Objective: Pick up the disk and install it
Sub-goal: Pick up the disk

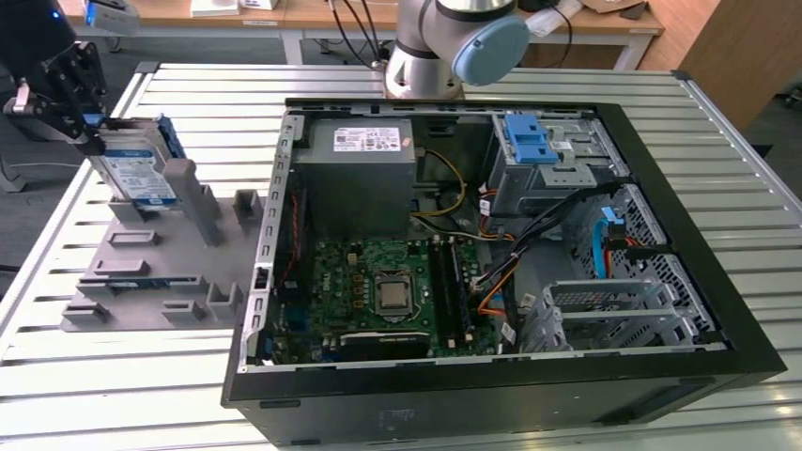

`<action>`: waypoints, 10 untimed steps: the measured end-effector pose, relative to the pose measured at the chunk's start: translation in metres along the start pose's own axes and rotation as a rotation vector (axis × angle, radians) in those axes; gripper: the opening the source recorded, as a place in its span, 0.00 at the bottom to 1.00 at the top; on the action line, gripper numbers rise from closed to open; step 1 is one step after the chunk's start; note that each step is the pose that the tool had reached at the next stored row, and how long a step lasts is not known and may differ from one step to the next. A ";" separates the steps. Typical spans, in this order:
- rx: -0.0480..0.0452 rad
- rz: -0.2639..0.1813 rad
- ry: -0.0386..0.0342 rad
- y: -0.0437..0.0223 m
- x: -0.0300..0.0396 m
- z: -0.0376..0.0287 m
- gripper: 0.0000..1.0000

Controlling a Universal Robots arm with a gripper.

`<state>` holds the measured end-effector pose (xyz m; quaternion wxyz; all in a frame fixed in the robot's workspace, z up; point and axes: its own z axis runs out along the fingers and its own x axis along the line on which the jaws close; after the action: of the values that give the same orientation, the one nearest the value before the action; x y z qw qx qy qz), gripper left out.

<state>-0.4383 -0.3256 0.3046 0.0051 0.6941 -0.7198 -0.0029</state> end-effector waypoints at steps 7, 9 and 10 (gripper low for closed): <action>0.0000 0.000 0.0000 0.0001 0.0000 -0.0047 0.36; 0.0001 0.000 -0.0001 0.0001 0.0000 -0.0061 0.36; 0.0000 0.000 0.0000 0.0001 0.0000 -0.0069 0.36</action>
<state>-0.4383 -0.3256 0.3114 0.0051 0.6941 -0.7198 -0.0029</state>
